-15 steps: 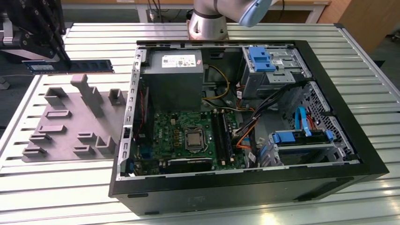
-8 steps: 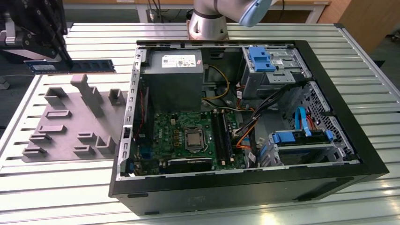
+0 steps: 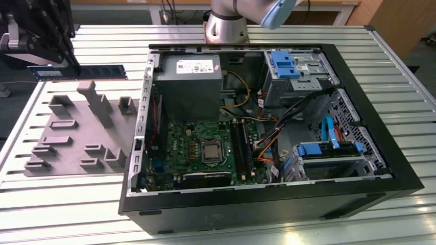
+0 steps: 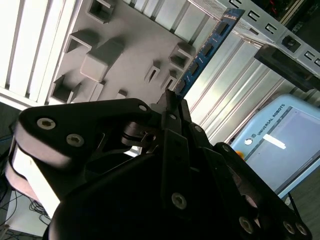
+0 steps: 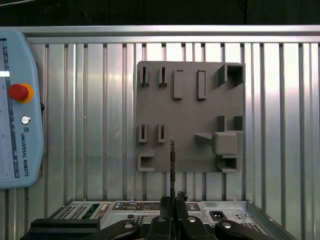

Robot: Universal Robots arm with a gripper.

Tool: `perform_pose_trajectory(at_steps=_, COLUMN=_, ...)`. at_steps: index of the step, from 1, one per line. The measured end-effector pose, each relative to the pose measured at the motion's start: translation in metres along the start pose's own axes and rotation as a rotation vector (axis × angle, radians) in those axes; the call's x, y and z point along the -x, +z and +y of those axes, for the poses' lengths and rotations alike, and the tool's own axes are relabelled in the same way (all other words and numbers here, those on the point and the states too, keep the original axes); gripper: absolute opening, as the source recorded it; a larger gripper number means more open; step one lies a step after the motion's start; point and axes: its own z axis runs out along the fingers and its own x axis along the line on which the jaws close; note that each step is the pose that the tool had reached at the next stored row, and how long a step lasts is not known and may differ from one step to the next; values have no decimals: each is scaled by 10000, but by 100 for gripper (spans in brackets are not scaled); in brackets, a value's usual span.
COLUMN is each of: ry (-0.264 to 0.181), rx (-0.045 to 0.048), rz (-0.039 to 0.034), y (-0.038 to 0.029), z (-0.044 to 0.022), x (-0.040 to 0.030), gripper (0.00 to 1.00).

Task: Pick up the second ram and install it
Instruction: 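Pick up the second ram and move it above second insertion slot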

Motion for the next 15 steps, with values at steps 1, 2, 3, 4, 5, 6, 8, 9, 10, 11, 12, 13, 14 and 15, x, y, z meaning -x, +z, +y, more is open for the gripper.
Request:
perform_pose_trajectory(at_steps=1, ry=0, rx=0, rz=0, y=0, z=-2, x=0, gripper=14)
perform_pose_trajectory(at_steps=2, ry=0, rx=-1, rz=-1, y=0, z=-25, x=0, gripper=14)
perform_pose_trajectory(at_steps=3, ry=0, rx=0, rz=0, y=0, z=-49, x=1, gripper=14)
perform_pose_trajectory(at_steps=4, ry=0, rx=0, rz=0, y=0, z=-50, x=1, gripper=14)
perform_pose_trajectory(at_steps=5, ry=0, rx=-1, rz=0, y=0, z=-52, x=1, gripper=14)
perform_pose_trajectory(at_steps=6, ry=-1, rx=-1, rz=-1, y=0, z=-55, x=1, gripper=14)
perform_pose_trajectory(at_steps=8, ry=0, rx=0, rz=0, y=0, z=-63, x=1, gripper=14)
perform_pose_trajectory(at_steps=9, ry=-1, rx=1, rz=1, y=-1, z=-68, x=1, gripper=14)
perform_pose_trajectory(at_steps=10, ry=0, rx=0, rz=0, y=-1, z=-73, x=2, gripper=14)
perform_pose_trajectory(at_steps=11, ry=0, rx=0, rz=0, y=0, z=-80, x=2, gripper=14)
perform_pose_trajectory(at_steps=12, ry=0, rx=0, rz=0, y=-1, z=-87, x=2, gripper=14)
perform_pose_trajectory(at_steps=13, ry=0, rx=0, rz=0, y=0, z=-94, x=2, gripper=14)
perform_pose_trajectory(at_steps=14, ry=0, rx=0, rz=-1, y=0, z=-101, x=2, gripper=14)
perform_pose_trajectory(at_steps=15, ry=0, rx=-1, rz=-1, y=0, z=-107, x=2, gripper=14)
